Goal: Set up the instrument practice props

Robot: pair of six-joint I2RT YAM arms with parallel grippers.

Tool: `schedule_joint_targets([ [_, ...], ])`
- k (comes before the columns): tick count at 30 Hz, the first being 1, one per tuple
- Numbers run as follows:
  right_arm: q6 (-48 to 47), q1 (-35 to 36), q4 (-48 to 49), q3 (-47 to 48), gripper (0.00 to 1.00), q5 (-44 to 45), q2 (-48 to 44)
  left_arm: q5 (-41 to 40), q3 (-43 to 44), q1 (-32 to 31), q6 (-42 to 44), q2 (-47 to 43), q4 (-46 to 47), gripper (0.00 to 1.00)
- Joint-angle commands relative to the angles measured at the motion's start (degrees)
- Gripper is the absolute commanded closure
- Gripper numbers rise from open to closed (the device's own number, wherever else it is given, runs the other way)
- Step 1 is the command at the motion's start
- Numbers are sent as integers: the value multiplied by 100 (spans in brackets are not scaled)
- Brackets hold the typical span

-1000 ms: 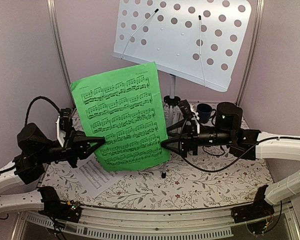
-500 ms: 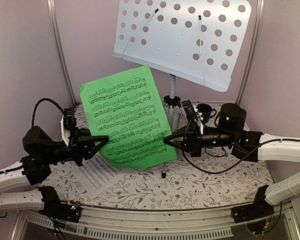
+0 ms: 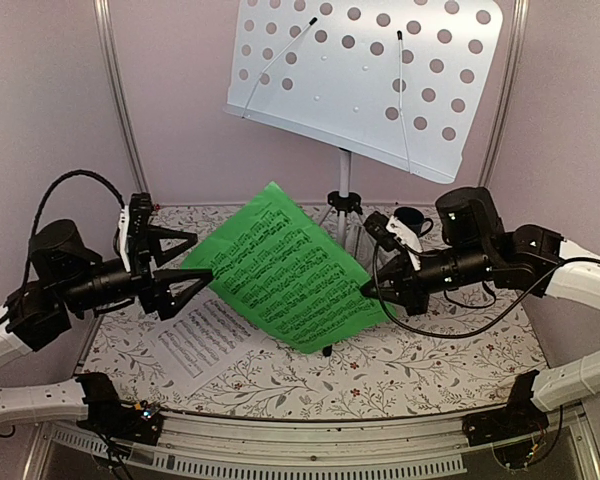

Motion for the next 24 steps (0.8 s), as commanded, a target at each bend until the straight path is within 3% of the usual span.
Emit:
schedule_joint_targets([
  [1, -471, 230, -1913, 590, 100, 969, 164, -237, 779, 73, 698, 501, -1397, 1],
  [6, -615, 656, -3001, 1253, 100, 1792, 769, 178, 1973, 81, 1268, 1413, -2192, 1],
  [11, -654, 899, -3574, 1983, 100, 1825, 1240, 575, 3091, 57, 1772, 2251, -3067, 3],
  [15, -676, 1048, -3721, 2298, 100, 1785, 1422, 832, 3610, 32, 2130, 2747, -3505, 7],
  [24, -647, 1447, -3866, 2621, 100, 1916, 1796, 604, 4634, -449, 3121, 3852, -4258, 11],
])
